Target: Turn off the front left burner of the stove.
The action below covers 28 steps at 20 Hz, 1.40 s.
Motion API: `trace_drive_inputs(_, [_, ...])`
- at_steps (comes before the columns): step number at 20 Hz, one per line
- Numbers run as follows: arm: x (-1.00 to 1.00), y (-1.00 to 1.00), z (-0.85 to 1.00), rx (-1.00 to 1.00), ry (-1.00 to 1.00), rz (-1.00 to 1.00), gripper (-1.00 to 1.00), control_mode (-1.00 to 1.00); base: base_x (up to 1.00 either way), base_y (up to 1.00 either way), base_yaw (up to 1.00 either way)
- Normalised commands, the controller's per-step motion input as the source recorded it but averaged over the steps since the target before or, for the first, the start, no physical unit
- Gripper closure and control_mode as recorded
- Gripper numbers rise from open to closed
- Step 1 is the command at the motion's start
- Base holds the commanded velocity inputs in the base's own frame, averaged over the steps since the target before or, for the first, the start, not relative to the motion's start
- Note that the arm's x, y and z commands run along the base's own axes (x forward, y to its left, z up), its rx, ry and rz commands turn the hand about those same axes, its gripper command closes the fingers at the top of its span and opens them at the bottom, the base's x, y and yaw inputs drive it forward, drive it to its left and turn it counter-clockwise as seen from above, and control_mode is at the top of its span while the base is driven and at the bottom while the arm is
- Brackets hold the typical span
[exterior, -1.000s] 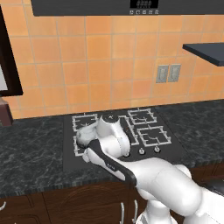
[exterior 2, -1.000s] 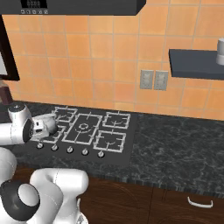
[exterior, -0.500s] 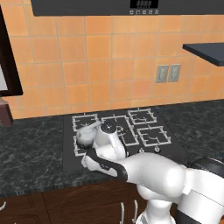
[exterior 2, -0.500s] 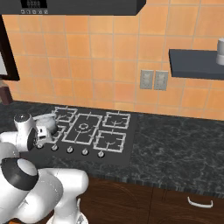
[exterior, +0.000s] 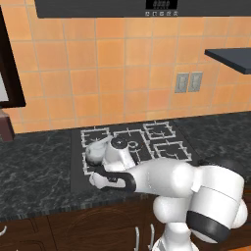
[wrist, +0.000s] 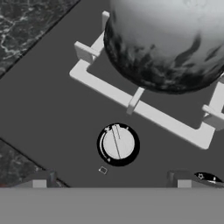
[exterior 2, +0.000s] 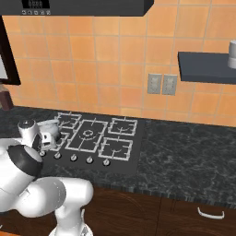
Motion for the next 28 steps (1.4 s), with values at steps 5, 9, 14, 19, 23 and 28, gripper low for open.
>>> trace_drive_inputs(5, [0.13,0.0,-0.19,0.0,0.0,0.0,-1.0,-1.0,0.0,0.0,0.0])
trace_drive_inputs(9, [0.1,0.0,-0.18,0.0,0.0,0.0,-1.0,-1.0,0.0,0.0,0.0])
trace_drive_inputs(14, [0.15,0.0,-0.05,0.0,0.0,0.0,-1.0,-1.0,0.0,0.0,0.0])
trace_drive_inputs(19, [0.12,0.02,-0.06,0.0,0.0,0.0,1.0,-1.0,0.0,0.0,0.0])
trace_drive_inputs(23, [0.09,0.0,-0.02,0.0,0.0,0.0,1.0,-1.0,0.0,0.0,0.0])
trace_drive_inputs(28, [0.06,0.0,0.0,0.0,0.0,-0.02,1.0,-1.0,0.0,0.0,0.0])
